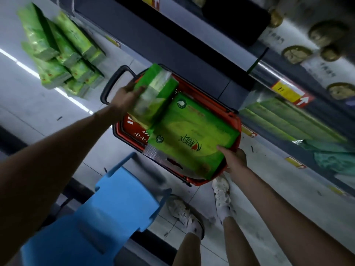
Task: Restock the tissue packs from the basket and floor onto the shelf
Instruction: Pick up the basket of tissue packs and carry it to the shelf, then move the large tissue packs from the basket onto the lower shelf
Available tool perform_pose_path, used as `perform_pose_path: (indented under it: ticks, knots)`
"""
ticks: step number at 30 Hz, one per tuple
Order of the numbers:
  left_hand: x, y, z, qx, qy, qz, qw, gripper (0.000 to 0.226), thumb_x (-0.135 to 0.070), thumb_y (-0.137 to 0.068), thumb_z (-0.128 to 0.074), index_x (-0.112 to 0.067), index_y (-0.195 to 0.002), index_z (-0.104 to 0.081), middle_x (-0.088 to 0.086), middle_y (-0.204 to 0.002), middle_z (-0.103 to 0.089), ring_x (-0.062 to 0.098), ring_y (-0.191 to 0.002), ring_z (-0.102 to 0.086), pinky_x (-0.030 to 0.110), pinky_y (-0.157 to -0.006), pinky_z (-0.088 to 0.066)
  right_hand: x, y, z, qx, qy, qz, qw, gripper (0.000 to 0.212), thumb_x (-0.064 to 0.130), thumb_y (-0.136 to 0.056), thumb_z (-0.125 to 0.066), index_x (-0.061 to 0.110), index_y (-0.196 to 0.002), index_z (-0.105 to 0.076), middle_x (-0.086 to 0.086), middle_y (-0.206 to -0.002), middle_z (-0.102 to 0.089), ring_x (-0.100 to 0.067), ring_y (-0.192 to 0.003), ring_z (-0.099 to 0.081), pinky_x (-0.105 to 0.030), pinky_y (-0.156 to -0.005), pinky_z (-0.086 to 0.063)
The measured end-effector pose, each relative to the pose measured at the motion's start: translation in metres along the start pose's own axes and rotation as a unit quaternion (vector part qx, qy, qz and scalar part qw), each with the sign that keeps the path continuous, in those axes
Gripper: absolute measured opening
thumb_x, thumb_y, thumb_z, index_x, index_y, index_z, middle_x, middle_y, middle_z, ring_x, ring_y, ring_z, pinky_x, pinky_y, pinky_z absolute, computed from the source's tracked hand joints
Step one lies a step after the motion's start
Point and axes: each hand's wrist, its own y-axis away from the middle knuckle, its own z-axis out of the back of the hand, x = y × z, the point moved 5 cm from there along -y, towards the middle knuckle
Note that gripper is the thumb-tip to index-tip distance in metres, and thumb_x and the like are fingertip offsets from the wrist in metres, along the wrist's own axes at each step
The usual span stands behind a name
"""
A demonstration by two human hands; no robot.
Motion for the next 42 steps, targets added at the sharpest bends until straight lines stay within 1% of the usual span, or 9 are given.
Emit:
perform_pose_path:
  ticks: [3, 7, 10, 14, 18, 24, 31, 35, 42]
  knots:
    - [-0.032, 0.046, 0.0, 0.018, -0.106, -0.066, 0.992, 0.069, -0.057, -0.094, -0.069, -0.024, -0.152, -0.051, 0.005, -0.123, -0.071, 0.025, -0.101, -0.073, 0.039, -0.097, -0.059, 0.009, 0.001, -0.008, 0.016, 0.023, 0.026, 0.999, 0.102, 0.053, -0.037, -0.091, 0.021, -0.131, -0.064, -0.008, -0.132, -0.069, -0.036, -0.112, -0.067, -0.055, -0.096, -0.058]
    - [-0.052, 0.081, 0.006, 0.034, -0.298, -0.1, 0.949, 0.102, -0.085, -0.08, -0.055, -0.029, -0.162, -0.031, 0.014, -0.155, -0.045, 0.036, -0.135, -0.052, 0.054, -0.11, -0.048, 0.071, 0.085, -0.032, 0.018, 0.112, 0.048, 0.992, 0.072, 0.025, -0.086, -0.083, 0.013, -0.149, -0.049, -0.01, -0.152, -0.05, -0.035, -0.135, -0.051, -0.04, -0.1, -0.049]
    - [-0.073, 0.102, 0.003, 0.025, -0.418, -0.152, 0.895, 0.105, -0.086, -0.076, -0.039, -0.029, -0.164, -0.025, 0.015, -0.165, -0.033, 0.039, -0.15, -0.034, 0.059, -0.12, -0.034, 0.1, 0.101, -0.047, 0.035, 0.196, 0.109, 0.974, 0.074, 0.027, -0.087, -0.082, 0.016, -0.152, -0.046, -0.011, -0.154, -0.048, -0.034, -0.135, -0.053, -0.039, -0.101, -0.049]
    - [-0.084, 0.111, 0.007, 0.042, -0.498, -0.178, 0.848, 0.111, -0.092, -0.073, -0.026, -0.032, -0.165, -0.02, 0.016, -0.169, -0.024, 0.037, -0.156, -0.024, 0.063, -0.122, -0.027, 0.134, 0.122, -0.061, 0.052, 0.313, 0.197, 0.928, 0.08, 0.027, -0.088, -0.08, 0.018, -0.157, -0.039, -0.011, -0.156, -0.045, -0.032, -0.141, -0.048, -0.034, -0.102, -0.045]
    - [-0.099, 0.116, 0.009, 0.066, -0.557, -0.2, 0.803, 0.107, -0.091, -0.08, -0.038, -0.034, -0.166, -0.012, 0.014, -0.173, -0.013, 0.036, -0.159, -0.015, 0.065, -0.123, -0.023, 0.165, 0.136, -0.068, 0.057, 0.394, 0.272, 0.876, 0.086, 0.038, -0.085, -0.08, 0.02, -0.158, -0.037, -0.013, -0.159, -0.038, -0.035, -0.146, -0.04, -0.052, -0.114, -0.041]
    - [-0.142, 0.129, 0.018, 0.073, -0.571, -0.203, 0.792, 0.105, -0.085, -0.085, -0.048, -0.034, -0.167, -0.008, 0.011, -0.173, -0.015, 0.033, -0.16, -0.014, 0.06, -0.126, -0.019, 0.197, 0.152, -0.067, 0.083, 0.456, 0.299, 0.834, 0.089, 0.042, -0.087, -0.078, 0.023, -0.16, -0.029, -0.014, -0.162, -0.031, -0.038, -0.143, -0.041, -0.053, -0.11, -0.044]
    - [-0.185, 0.146, 0.027, 0.089, -0.621, -0.252, 0.736, 0.104, -0.085, -0.086, -0.051, -0.032, -0.167, -0.01, 0.012, -0.17, -0.021, 0.035, -0.155, -0.025, 0.054, -0.123, -0.026, 0.217, 0.176, -0.069, 0.092, 0.427, 0.29, 0.851, 0.091, 0.039, -0.086, -0.081, 0.023, -0.16, -0.03, -0.014, -0.161, -0.033, -0.038, -0.144, -0.039, -0.05, -0.113, -0.04]
    - [-0.194, 0.145, 0.024, 0.12, -0.659, -0.261, 0.695, 0.102, -0.084, -0.088, -0.048, -0.034, -0.167, -0.004, 0.013, -0.173, -0.015, 0.034, -0.158, -0.02, 0.051, -0.124, -0.022, 0.225, 0.179, -0.071, 0.082, 0.399, 0.297, 0.863, 0.089, 0.037, -0.087, -0.08, 0.021, -0.16, -0.032, -0.013, -0.161, -0.037, -0.035, -0.148, -0.035, -0.048, -0.114, -0.039]
    - [-0.187, 0.109, 0.023, 0.182, -0.673, -0.315, 0.645, 0.104, -0.091, -0.083, -0.032, -0.036, -0.166, -0.001, 0.017, -0.173, -0.014, 0.036, -0.158, -0.019, 0.06, -0.124, -0.024, 0.227, 0.167, -0.076, 0.05, 0.386, 0.304, 0.869, 0.089, 0.044, -0.087, -0.079, 0.019, -0.159, -0.034, -0.008, -0.162, -0.04, -0.031, -0.15, -0.033, -0.043, -0.117, -0.036]
